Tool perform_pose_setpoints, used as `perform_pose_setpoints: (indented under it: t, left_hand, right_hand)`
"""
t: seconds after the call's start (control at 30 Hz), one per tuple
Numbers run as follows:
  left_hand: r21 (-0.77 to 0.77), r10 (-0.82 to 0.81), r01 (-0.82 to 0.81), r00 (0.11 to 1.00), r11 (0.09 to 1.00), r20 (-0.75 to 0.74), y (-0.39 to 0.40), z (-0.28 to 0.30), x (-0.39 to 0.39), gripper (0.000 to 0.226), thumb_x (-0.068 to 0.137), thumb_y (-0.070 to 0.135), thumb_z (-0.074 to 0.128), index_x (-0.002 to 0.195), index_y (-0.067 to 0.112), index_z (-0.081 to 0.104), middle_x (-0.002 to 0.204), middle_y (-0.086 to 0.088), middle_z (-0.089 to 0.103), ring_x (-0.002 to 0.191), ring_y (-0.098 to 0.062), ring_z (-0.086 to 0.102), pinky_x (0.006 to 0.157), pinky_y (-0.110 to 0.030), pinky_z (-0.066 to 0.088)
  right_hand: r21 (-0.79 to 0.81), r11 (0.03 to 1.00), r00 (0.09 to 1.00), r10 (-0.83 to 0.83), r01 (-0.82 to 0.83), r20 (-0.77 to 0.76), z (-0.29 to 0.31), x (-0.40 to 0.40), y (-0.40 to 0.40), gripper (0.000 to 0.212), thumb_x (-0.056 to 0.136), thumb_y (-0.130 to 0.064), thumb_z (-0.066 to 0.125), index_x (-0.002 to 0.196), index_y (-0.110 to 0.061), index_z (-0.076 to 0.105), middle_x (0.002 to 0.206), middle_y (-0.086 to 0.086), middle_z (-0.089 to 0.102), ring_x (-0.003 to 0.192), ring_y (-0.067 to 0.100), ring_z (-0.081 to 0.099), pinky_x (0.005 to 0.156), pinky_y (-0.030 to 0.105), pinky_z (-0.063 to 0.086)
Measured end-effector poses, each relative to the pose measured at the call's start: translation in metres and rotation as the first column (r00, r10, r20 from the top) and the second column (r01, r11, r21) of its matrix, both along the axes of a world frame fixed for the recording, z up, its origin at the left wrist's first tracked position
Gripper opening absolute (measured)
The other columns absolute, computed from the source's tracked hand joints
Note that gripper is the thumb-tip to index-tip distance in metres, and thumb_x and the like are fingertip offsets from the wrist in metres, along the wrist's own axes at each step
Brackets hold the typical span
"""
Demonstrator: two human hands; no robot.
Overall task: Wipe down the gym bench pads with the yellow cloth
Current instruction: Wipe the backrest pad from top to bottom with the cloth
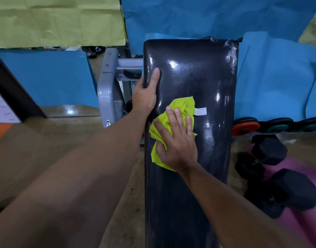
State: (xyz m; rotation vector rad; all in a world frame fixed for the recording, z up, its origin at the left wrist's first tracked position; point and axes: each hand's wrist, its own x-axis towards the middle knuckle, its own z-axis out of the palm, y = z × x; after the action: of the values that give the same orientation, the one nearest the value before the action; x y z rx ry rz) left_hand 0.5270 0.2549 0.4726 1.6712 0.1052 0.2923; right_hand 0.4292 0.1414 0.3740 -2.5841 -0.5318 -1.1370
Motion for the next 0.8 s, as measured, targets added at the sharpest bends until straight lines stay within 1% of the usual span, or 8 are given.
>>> perform_pose_setpoints:
  t: [0.1, 0.13, 0.2, 0.3, 0.4, 0.6, 0.7, 0.8]
  left_hand:
    - [-0.003, -0.06, 0.06, 0.997, 0.998, -0.055, 0.004, -0.013, -0.008, 0.08, 0.075, 0.081, 0.061, 0.135, 0.028, 0.062, 0.131, 0.015, 0.065, 0.124, -0.007, 0.058, 0.114, -0.035, 0.04]
    - [-0.005, -0.084, 0.084, 0.994, 0.996, -0.076, 0.005, -0.019, -0.012, 0.079, 0.078, 0.079, 0.061, 0.137, 0.027, 0.06, 0.132, 0.016, 0.062, 0.126, -0.007, 0.056, 0.115, -0.033, 0.038]
    - [-0.022, -0.102, 0.1, 0.99, 0.995, -0.102, 0.005, -0.032, -0.017, 0.061, 0.087, 0.068, 0.06, 0.134, 0.029, 0.059, 0.126, 0.019, 0.063, 0.122, -0.004, 0.057, 0.113, -0.028, 0.037]
    - [-0.028, -0.047, 0.045, 0.993, 0.999, -0.11, 0.003, -0.034, -0.021, 0.035, 0.091, 0.063, 0.061, 0.115, 0.038, 0.064, 0.109, 0.022, 0.067, 0.108, 0.0, 0.062, 0.104, -0.021, 0.042]
    - [-0.013, 0.005, -0.006, 0.996, 1.0, -0.093, 0.0, -0.033, -0.021, 0.025, 0.09, 0.064, 0.06, 0.101, 0.042, 0.063, 0.101, 0.023, 0.067, 0.104, 0.0, 0.062, 0.099, -0.019, 0.043]
    - [-0.001, 0.039, -0.039, 0.997, 0.999, -0.066, 0.001, -0.034, -0.019, 0.037, 0.087, 0.069, 0.059, 0.108, 0.04, 0.069, 0.114, 0.013, 0.072, 0.112, -0.006, 0.064, 0.109, -0.031, 0.045]
    - [-0.004, 0.061, -0.062, 0.996, 0.998, -0.061, 0.0, -0.037, -0.02, 0.038, 0.087, 0.07, 0.059, 0.105, 0.039, 0.071, 0.11, 0.013, 0.073, 0.109, -0.006, 0.065, 0.107, -0.032, 0.047]
    - [-0.009, 0.077, -0.078, 0.995, 0.997, -0.06, -0.002, -0.037, -0.022, 0.051, 0.084, 0.075, 0.056, 0.112, 0.036, 0.073, 0.112, 0.013, 0.073, 0.11, -0.006, 0.065, 0.107, -0.033, 0.047]
  right_hand:
    - [-0.012, 1.0, 0.999, -0.01, 0.01, -0.03, -0.002, -0.001, 0.0, 0.059, 0.084, -0.029, 0.061, 0.143, -0.024, 0.058, 0.166, 0.015, 0.028, 0.156, 0.033, 0.02, 0.126, 0.057, 0.011]
    - [-0.025, 1.0, 0.999, -0.005, 0.004, -0.036, -0.004, -0.001, -0.003, 0.06, 0.084, -0.028, 0.062, 0.144, -0.024, 0.057, 0.166, 0.015, 0.028, 0.156, 0.032, 0.019, 0.127, 0.057, 0.011]
    - [-0.047, 0.999, 1.0, 0.002, -0.003, -0.026, -0.007, -0.003, -0.009, 0.062, 0.082, -0.027, 0.064, 0.144, -0.023, 0.058, 0.165, 0.016, 0.029, 0.156, 0.032, 0.021, 0.126, 0.057, 0.013]
    - [0.015, 0.999, 0.999, -0.05, 0.05, 0.001, -0.008, -0.004, -0.016, 0.064, 0.085, -0.028, 0.065, 0.147, -0.019, 0.054, 0.164, 0.019, 0.03, 0.155, 0.035, 0.023, 0.126, 0.057, 0.015]
    - [0.128, 0.975, 0.984, -0.179, 0.179, -0.015, 0.0, 0.003, -0.013, 0.068, 0.088, -0.031, 0.058, 0.152, -0.013, 0.046, 0.164, 0.023, 0.027, 0.155, 0.038, 0.02, 0.126, 0.059, 0.013]
    - [0.009, 0.997, 0.997, -0.074, 0.074, -0.009, -0.002, 0.0, -0.032, 0.064, 0.091, -0.031, 0.056, 0.152, -0.015, 0.048, 0.165, 0.018, 0.029, 0.156, 0.034, 0.019, 0.126, 0.058, 0.015]
    - [0.092, 0.985, 0.989, -0.145, 0.146, -0.019, 0.005, 0.006, -0.038, 0.066, 0.087, -0.027, 0.056, 0.151, -0.015, 0.048, 0.165, 0.019, 0.027, 0.157, 0.034, 0.018, 0.126, 0.06, 0.014]
    - [0.138, 0.973, 0.983, -0.18, 0.184, -0.038, 0.01, 0.007, -0.025, 0.068, 0.086, -0.026, 0.054, 0.152, -0.015, 0.047, 0.166, 0.02, 0.026, 0.157, 0.036, 0.016, 0.126, 0.06, 0.011]
